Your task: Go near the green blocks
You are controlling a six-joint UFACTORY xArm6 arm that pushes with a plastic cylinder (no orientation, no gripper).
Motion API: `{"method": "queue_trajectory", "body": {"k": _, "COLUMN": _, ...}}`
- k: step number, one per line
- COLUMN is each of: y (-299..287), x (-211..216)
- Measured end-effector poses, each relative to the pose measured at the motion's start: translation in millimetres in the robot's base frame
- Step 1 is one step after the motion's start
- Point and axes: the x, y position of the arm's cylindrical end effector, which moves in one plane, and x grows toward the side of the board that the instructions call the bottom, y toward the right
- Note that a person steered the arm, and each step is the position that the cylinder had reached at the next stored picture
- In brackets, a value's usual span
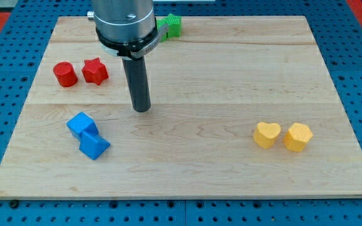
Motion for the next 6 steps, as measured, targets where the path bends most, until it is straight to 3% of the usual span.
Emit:
{"method": "queue_trajectory", "body": {"k": 1, "y": 0.0, "x": -5.1}}
{"method": "queue_trajectory", "body": {"k": 2, "y": 14.7, "x": -71.4}}
{"method": "queue_trajectory", "body": {"k": 3, "y": -17.7, "x": -122.1}}
{"method": "queue_trajectory", "body": {"k": 4, "y": -34.0, "x": -118.0}}
{"method": "queue_trajectory", "body": {"k": 6, "y": -51.2, "x": -203.8}}
